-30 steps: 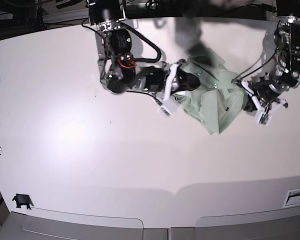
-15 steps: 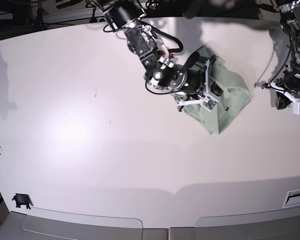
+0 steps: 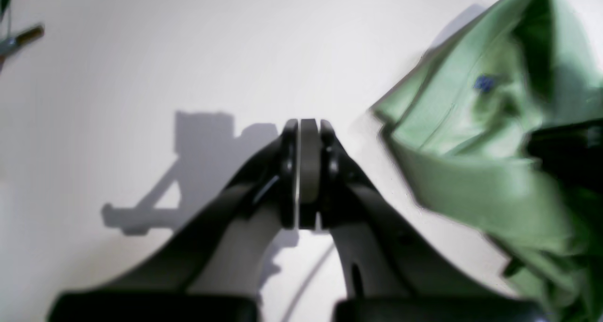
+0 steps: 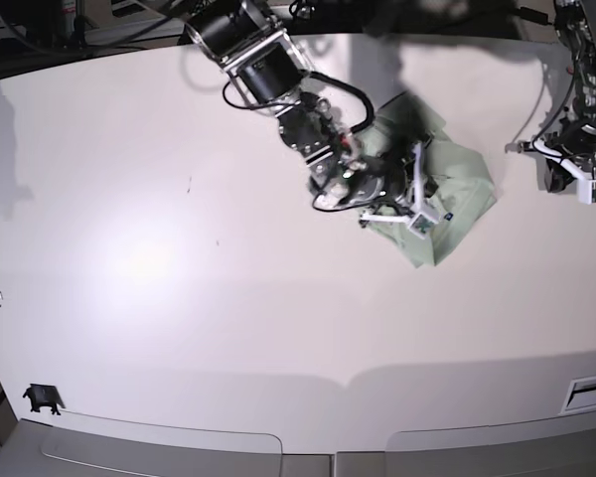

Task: Fold the T-shirt properly
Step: 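Drag the folded shirt with the right gripper to the table edge, then release the shirt and lift the right gripper away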

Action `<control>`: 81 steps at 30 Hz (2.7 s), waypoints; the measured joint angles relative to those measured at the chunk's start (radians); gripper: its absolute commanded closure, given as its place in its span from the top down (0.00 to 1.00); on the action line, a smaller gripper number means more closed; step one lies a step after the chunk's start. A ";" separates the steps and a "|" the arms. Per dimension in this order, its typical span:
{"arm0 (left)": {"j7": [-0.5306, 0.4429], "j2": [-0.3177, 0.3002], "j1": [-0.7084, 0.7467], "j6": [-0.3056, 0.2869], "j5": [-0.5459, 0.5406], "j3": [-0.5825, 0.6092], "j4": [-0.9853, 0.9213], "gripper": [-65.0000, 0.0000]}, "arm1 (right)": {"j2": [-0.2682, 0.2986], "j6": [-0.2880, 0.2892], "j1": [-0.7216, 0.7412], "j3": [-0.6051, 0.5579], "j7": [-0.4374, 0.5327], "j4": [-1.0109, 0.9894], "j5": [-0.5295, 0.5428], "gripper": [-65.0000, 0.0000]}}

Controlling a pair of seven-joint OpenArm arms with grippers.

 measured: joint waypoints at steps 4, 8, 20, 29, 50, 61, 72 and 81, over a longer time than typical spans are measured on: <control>-0.006 0.005 0.026 -0.001 -0.002 0.000 0.000 0.00 | 0.124 0.029 -0.002 0.143 0.015 0.011 0.076 0.00; -0.010 0.000 0.025 0.000 -0.002 0.000 0.000 0.00 | 0.278 0.048 -0.003 0.308 0.010 0.012 0.124 0.00; -0.014 0.003 0.025 -0.001 -0.002 0.000 0.000 0.00 | 0.652 0.249 -0.207 0.641 -0.035 0.011 0.381 0.00; -0.013 0.002 0.025 -0.001 -0.002 0.000 0.000 0.00 | 0.827 0.253 -0.341 0.735 -0.069 0.008 0.386 0.00; 0.065 -0.009 0.070 0.002 -0.003 -0.005 0.320 0.00 | 0.908 0.268 -0.117 1.070 -0.597 0.384 1.040 0.00; 0.127 0.090 0.521 -0.036 -0.019 -0.004 0.563 0.00 | 0.850 0.269 -0.360 1.231 -0.749 0.638 1.421 0.00; 0.204 0.135 0.867 -0.041 -0.097 -0.005 0.541 0.00 | 0.687 0.269 -0.875 1.183 -0.745 0.646 1.361 0.00; 0.005 0.018 0.886 -0.224 -0.349 0.032 -0.024 0.00 | 0.697 0.269 -1.130 0.821 -0.740 0.635 1.258 0.00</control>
